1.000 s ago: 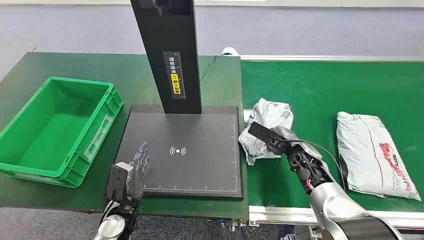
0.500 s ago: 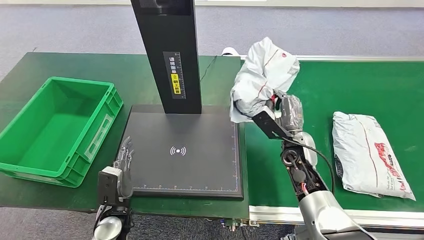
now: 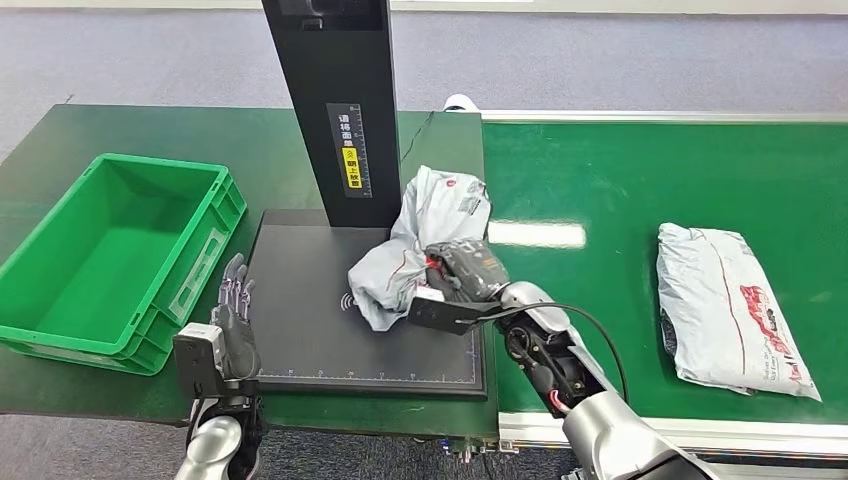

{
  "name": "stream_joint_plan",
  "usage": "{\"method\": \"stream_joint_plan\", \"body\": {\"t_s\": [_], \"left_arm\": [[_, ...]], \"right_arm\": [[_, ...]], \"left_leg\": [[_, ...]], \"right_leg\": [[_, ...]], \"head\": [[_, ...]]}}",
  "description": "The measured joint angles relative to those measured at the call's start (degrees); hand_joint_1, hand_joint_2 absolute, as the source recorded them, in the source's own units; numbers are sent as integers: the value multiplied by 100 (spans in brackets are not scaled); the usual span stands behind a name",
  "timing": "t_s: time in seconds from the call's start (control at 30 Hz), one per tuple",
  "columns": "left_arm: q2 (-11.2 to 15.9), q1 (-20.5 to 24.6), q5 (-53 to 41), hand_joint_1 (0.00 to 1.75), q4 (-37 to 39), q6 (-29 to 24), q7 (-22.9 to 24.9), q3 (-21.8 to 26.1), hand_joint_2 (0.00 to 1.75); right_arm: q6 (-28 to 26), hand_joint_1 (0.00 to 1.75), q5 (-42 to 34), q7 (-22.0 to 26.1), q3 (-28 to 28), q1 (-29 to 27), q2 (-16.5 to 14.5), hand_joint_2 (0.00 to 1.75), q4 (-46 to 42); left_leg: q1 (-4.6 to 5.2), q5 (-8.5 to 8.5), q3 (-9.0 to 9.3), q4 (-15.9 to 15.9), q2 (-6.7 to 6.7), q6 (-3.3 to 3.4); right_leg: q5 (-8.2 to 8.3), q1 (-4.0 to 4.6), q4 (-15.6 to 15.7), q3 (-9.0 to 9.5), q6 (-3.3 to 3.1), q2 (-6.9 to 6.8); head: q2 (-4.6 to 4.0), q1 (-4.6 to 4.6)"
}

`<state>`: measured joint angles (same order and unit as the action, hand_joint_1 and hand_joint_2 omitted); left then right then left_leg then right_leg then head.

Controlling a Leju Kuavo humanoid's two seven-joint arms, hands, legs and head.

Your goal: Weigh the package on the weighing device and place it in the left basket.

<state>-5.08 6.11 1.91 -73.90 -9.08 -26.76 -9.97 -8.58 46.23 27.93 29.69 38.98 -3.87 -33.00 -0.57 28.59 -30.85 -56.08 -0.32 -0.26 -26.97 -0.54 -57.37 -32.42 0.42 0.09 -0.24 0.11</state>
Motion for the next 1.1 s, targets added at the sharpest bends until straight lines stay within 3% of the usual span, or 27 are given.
{"method": "stream_joint_plan", "body": {"t_s": [0.3, 0.5, 0.67, 1.0, 1.1], "left_arm": [[17, 3, 52, 0, 0, -61, -1, 0, 0], [30, 1, 158, 0, 0, -102, -24, 1, 0], [64, -6, 267, 0, 0, -64, -37, 11, 0], [110, -11, 279, 0, 0, -39, -42, 27, 0], [113, -13, 285, 0, 0, -34, -37, 32, 0]], "right_arm": [[226, 175, -32, 118, 572, 63, -163, 175, 290], [718, 175, -485, 818, 696, 78, -250, 175, 336], [344, 175, -270, 701, 974, 84, -318, 175, 278], [173, 173, -338, 696, 1209, 101, -328, 175, 137], [-15, 42, -330, 548, 1250, 98, -315, 175, 83]], "left_leg": [[0, 0, 1, 0, 1, 0], [0, 0, 1, 0, 1, 0], [-1, 0, 1, 1, 1, 0], [0, -1, 2, 0, 0, -1], [0, -1, 2, 0, 0, -1]], "right_leg": [[0, 0, 0, 1, 0, 0], [0, 0, 0, 0, 0, 0], [0, 1, 0, 1, 0, 0], [0, 0, 0, 1, 0, 0], [0, 0, 0, 1, 0, 0]], "head": [[0, 0], [0, -1], [0, 1], [0, 1], [0, 0]]}}
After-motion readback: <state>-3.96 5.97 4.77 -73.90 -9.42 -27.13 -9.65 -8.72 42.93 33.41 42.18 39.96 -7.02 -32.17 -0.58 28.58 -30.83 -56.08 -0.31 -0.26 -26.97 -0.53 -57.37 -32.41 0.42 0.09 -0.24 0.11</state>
